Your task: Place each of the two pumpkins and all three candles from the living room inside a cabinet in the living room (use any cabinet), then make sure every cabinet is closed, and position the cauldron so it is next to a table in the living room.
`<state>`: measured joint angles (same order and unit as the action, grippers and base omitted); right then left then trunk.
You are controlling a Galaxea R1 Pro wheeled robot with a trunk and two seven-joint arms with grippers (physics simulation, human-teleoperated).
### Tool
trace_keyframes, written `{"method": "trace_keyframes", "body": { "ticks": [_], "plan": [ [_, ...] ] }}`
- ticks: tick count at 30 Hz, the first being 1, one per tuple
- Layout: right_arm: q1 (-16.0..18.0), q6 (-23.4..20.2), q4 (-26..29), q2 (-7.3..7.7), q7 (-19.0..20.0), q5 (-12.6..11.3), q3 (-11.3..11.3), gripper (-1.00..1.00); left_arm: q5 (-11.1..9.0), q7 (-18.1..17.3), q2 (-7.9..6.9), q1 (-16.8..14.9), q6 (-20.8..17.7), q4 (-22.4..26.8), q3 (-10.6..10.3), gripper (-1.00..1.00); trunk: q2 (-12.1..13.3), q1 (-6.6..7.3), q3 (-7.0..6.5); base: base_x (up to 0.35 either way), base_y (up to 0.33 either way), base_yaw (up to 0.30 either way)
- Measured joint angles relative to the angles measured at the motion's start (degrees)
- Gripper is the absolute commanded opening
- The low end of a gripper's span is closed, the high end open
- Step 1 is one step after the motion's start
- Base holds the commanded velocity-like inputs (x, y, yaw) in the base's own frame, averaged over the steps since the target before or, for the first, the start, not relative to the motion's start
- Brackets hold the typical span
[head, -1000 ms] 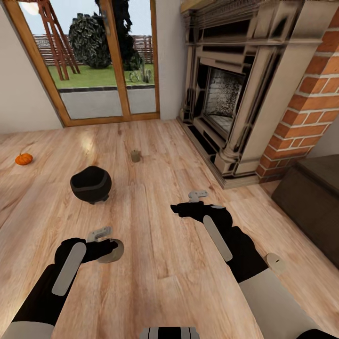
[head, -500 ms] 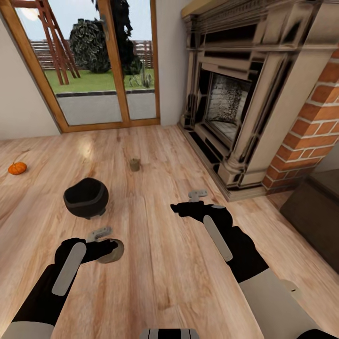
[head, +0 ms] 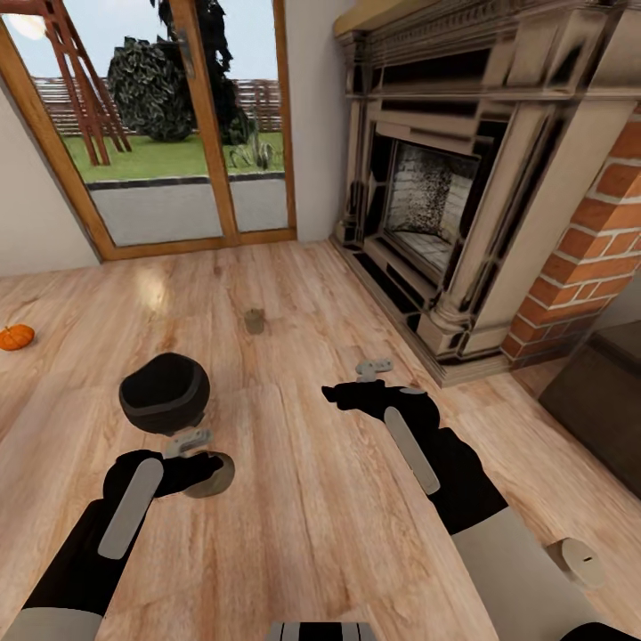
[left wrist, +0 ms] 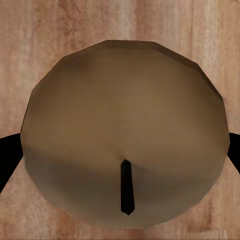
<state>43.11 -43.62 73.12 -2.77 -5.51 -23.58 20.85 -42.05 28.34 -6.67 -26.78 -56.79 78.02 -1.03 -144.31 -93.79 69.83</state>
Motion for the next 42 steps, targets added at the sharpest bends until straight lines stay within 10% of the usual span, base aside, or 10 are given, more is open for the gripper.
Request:
{"method": "trace_keyframes", "body": {
  "ticks": [24, 31, 42],
  "plan": [
    [0.01, -0.06, -0.61, 0.06, 1.32, -0.07, -0.97, 1.00, -0.01, -0.01, 0.05, -0.01, 0.05, -0.02, -0.14, -1.00, 0.00, -0.01, -1.14, 0.004, 0.011, -0.175],
    [0.00, -0.76, -1.55, -0.22, 1.08, -0.10, -6.87, 1.00, 0.02, -0.01, 0.06, -0.01, 0.04, -0.01, -0.18, -1.00, 0.00, -0.01, -1.59, 0.000, 0.000, -0.237],
    [0.00, -9.47, -7.12, -0.35, -5.21, 0.25, -27.15, 1.00, -2.10, -0.10, 0.17, 0.00, 0.10, 0.00, -5.05, -1.00, 0.00, -0.01, -2.29, 0.000, 0.000, -0.232]
  ]
}}
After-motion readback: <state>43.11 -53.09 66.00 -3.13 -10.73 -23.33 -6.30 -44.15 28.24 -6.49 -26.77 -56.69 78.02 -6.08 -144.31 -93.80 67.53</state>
